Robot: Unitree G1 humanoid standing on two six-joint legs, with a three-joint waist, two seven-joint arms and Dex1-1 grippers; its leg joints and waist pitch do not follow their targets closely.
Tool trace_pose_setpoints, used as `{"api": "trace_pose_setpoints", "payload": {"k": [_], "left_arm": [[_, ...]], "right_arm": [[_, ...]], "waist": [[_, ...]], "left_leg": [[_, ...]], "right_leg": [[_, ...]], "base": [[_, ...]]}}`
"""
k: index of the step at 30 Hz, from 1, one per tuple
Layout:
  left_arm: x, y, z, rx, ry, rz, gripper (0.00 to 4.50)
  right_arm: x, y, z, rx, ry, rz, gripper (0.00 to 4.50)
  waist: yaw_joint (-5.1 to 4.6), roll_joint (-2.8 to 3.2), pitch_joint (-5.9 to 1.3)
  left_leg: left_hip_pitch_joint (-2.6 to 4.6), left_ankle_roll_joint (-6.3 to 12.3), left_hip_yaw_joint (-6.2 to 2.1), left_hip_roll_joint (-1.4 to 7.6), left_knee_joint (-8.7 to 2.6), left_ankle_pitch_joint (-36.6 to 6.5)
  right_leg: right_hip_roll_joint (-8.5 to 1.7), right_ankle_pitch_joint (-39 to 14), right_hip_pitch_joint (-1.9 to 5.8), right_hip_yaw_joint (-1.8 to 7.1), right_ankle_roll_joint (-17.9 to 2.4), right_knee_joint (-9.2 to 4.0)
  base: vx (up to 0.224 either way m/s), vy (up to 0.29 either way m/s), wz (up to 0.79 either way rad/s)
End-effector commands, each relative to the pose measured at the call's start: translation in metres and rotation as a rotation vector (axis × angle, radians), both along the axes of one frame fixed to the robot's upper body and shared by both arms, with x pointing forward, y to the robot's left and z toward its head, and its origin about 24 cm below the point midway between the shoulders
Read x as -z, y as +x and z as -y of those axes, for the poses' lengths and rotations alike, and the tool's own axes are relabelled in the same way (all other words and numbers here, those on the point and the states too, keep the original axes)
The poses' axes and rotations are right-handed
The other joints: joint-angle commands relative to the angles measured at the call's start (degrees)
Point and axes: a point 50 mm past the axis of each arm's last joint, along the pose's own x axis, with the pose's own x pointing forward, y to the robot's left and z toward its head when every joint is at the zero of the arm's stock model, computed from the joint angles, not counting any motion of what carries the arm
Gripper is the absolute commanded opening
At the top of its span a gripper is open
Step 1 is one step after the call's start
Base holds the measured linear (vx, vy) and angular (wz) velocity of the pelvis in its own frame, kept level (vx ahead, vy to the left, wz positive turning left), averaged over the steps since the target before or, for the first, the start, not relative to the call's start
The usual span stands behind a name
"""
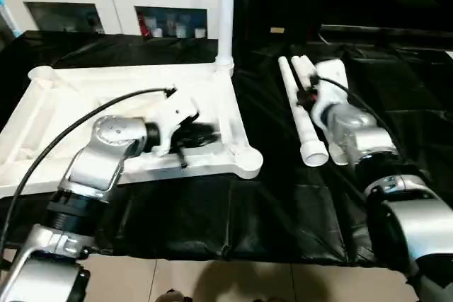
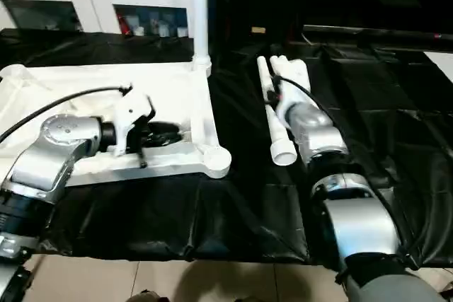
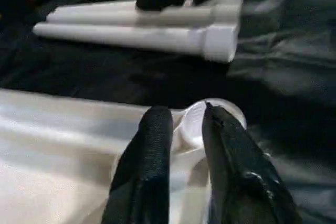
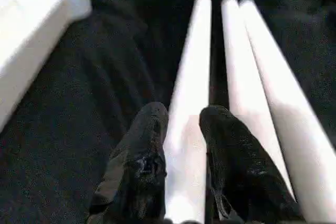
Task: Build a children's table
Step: Rotate table base, then pick table leg
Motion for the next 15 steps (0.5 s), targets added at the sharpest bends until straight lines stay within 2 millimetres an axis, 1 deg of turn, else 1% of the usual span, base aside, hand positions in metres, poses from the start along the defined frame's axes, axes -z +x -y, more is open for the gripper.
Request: {"api": "trace_pose_setpoints", "payload": {"k": [1,2,4,7,10,12,13,15], "left_arm": [[-0.0015,-0.0026,0.0011,0.017,-0.006,-0.01,1.4],[-0.001,-0.0033,0.0013,0.02,-0.005,-0.015,1.5],[-0.0008,-0.0037,0.0012,0.023,-0.006,-0.017,1.69],[-0.0006,-0.005,0.0004,0.032,-0.005,-0.027,1.84],[-0.001,-0.0064,-0.0005,0.035,-0.002,-0.035,2.13],[-0.0012,-0.0073,-0.0008,0.038,0.0,-0.042,2.2],[-0.0013,-0.0079,-0.001,0.041,0.003,-0.045,2.26],[-0.0017,-0.0082,-0.0016,0.044,0.008,-0.047,2.47]], "right_arm": [[-0.0077,0.0033,0.0036,0.022,0.009,0.0,1.54],[-0.0071,0.0033,0.0035,0.02,0.008,-0.006,1.62],[-0.0056,0.0032,0.003,0.018,0.004,-0.014,1.85],[-0.0033,0.0031,0.0022,0.023,0.003,-0.027,2.04],[-0.0024,0.0032,0.002,0.03,0.004,-0.036,2.36],[-0.0015,0.0031,0.0026,0.041,0.005,-0.044,2.49],[0.0004,0.0026,0.003,0.051,0.007,-0.056,2.6],[0.0015,0.0024,0.0027,0.056,0.009,-0.063,2.79]], "waist": [[0.2,0.22,-4.39],[0.23,0.17,-4.31],[0.25,0.24,-4.31],[0.23,0.31,-4.24],[0.26,0.33,-4.27],[0.3,0.34,-4.33],[0.35,0.55,-4.33],[0.39,0.49,-4.3]], "left_leg": [[0.53,2.05,-1.93,3.94,-3.33,-5.82],[0.5,2.32,-1.9,3.9,-3.33,-5.94],[0.56,2.15,-1.95,3.97,-3.34,-6.28],[0.61,1.76,-1.99,4.03,-3.4,-6.94],[0.61,1.57,-1.98,4.06,-3.39,-6.85],[0.61,1.53,-1.98,4.04,-3.36,-6.53],[0.58,1.56,-1.99,4.01,-3.34,-6.44],[0.62,1.36,-1.98,4.04,-3.36,-6.97]], "right_leg": [[-6.25,-7.96,3.59,4.45,-10.95,-3.52],[-6.21,-8.72,3.56,4.37,-10.62,-3.7],[-6.28,-9.56,3.52,4.36,-10.5,-3.73],[-6.21,-10.48,3.43,4.32,-10.39,-3.82],[-6.23,-9.93,3.42,4.38,-10.36,-3.67],[-6.23,-9.47,3.44,4.38,-10.54,-3.58],[-6.2,-9.03,3.44,4.35,-10.7,-3.56],[-6.2,-9.34,3.43,4.31,-10.83,-3.58]], "base": [[0.0,0.0,0.0],[0.0,0.0,0.0],[0.0,0.0,0.0],[0.0,0.0,0.0],[0.0,0.0,0.0],[0.0,0.0,0.0],[0.0,0.0,0.0],[0.0,0.0,0.0]]}}
